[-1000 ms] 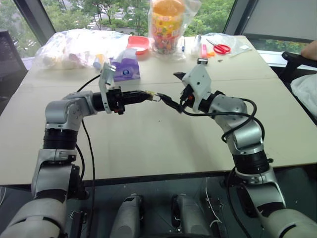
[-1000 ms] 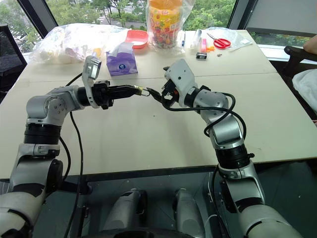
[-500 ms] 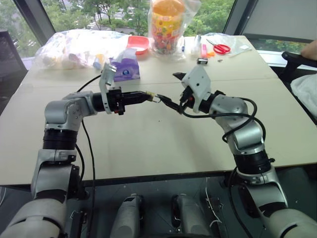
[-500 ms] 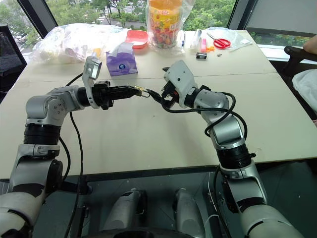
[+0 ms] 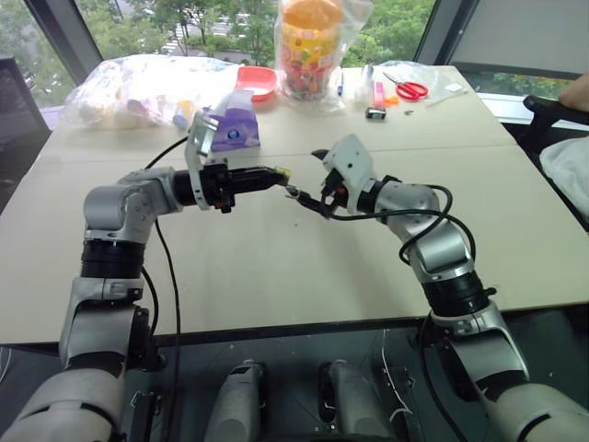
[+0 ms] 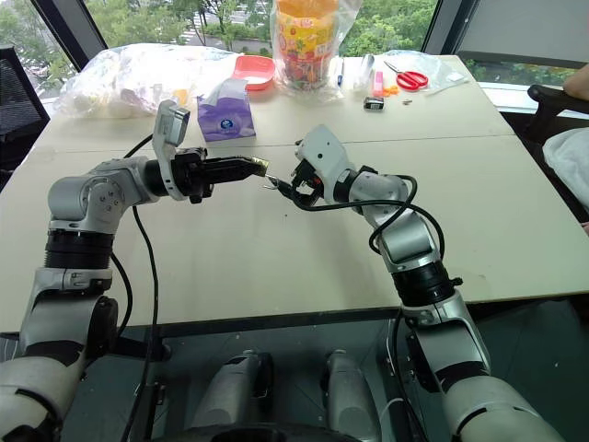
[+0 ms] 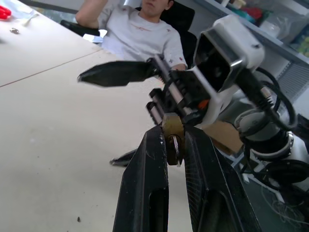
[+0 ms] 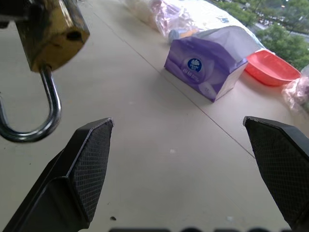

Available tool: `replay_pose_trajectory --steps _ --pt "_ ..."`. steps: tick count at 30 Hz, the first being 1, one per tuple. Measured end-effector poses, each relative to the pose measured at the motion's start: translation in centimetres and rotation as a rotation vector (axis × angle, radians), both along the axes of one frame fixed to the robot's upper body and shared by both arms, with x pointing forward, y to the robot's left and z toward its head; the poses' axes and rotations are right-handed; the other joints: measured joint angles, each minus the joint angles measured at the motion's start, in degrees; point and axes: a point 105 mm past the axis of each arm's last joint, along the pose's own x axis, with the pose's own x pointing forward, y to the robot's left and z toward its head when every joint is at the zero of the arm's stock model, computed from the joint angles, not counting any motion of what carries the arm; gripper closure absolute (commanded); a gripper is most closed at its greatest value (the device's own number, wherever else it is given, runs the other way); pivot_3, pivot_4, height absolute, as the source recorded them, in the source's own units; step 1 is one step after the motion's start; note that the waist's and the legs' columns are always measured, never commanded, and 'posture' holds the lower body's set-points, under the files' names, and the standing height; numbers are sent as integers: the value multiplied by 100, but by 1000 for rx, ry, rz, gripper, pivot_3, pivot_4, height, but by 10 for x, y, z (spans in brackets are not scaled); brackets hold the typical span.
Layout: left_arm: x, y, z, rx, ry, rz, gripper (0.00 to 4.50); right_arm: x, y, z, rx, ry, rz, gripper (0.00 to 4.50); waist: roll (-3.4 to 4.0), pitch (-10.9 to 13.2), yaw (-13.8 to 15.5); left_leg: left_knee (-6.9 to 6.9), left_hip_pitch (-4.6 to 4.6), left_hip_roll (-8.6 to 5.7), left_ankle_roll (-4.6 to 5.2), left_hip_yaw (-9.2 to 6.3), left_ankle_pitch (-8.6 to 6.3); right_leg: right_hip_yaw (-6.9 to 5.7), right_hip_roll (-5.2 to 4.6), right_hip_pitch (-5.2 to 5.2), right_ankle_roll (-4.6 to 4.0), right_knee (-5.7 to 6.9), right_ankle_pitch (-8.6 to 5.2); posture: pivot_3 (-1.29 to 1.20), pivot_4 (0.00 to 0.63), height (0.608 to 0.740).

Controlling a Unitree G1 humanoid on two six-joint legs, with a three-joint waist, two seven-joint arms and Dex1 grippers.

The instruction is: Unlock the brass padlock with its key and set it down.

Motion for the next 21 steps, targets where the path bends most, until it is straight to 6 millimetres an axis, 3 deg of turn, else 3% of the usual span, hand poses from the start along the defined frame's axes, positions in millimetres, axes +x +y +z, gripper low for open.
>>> replay_pose_trajectory --steps 7,10,14,17,21 --pt "2 1 1 -1 -2 15 4500 -3 -6 3 -16 -15 1 23 0 0 14 0 -1 0 0 -2 0 0 0 1 1 0 0 0 150 740" --pt "7 5 -1 -18 17 49 4500 -13 -25 -5 -55 9 -19 23 0 0 32 0 -1 -1 1 -2 0 -1 -2 4 1 -4 -1 0 150 740" --pt "17 -6 -13 -53 92 84 4500 -33 -60 -31 -163 99 -59 23 -1 0 98 6 -1 -2 2 -1 -1 -1 -3 6 -1 -6 -3 0 150 740" --pt "29 -24 -44 13 170 137 4500 -51 -76 -38 -245 142 -61 23 0 0 138 12 1 -3 2 -1 -2 -1 -1 8 -12 -4 -8 0 150 740" --pt "41 -44 -88 62 328 199 4500 -67 -86 -28 -261 159 -73 23 -5 2 140 18 -1 -1 2 -2 -2 -2 -1 8 -15 -6 -8 0 150 740"
